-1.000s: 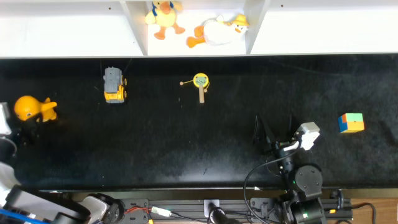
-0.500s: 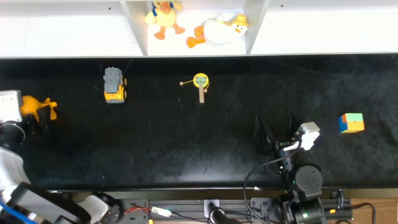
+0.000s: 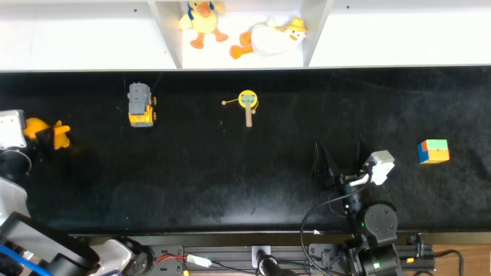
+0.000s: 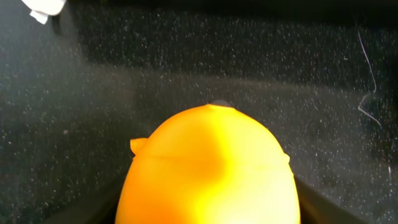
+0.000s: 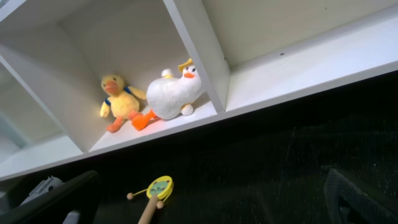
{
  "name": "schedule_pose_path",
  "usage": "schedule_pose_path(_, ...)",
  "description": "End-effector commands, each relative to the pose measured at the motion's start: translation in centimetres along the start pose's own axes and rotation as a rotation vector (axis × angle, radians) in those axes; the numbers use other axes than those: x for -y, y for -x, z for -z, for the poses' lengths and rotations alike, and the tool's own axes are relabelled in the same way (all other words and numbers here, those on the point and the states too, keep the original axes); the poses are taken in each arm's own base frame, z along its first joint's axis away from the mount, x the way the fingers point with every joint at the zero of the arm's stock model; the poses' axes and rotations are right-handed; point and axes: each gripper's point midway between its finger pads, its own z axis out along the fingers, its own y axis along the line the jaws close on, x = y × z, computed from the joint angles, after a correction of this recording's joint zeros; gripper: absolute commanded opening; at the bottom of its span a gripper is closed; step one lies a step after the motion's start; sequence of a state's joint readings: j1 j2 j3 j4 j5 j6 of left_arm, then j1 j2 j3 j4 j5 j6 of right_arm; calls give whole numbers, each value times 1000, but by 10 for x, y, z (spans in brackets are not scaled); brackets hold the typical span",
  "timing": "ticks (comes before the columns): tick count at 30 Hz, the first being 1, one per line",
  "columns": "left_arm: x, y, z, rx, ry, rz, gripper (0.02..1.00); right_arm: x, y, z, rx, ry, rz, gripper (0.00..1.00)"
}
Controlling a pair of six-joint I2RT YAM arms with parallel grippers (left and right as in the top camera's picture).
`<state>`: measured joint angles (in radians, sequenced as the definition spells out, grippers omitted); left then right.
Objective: Store Toys
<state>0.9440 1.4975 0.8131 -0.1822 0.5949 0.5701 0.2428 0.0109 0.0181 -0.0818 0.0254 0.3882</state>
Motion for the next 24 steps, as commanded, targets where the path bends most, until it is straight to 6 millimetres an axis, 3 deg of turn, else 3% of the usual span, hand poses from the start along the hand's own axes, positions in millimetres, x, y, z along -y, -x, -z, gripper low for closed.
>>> schedule_pose_path(1,1,13,4,46,-3,48,467,0,-5,0,-7,10,3,996)
schedule_pose_path(4,-1,25,11,83,18,37,351,0,-5,0,-7,10,3,998)
schedule_pose_path(8,1,42,25,131,38,12,279,0,-5,0,-7,10,3,993)
schedule_pose_path(14,20,82,43,292,-48,-32,150,0,-5,0,-7,10,3,993)
schedule_pose_path(17,26,100,41,338,-50,-43,66,0,-5,0,-7,10,3,996)
schedule_pose_path(24,50,137,21,327,59,-132,34,0,-5,0,-7,10,3,993)
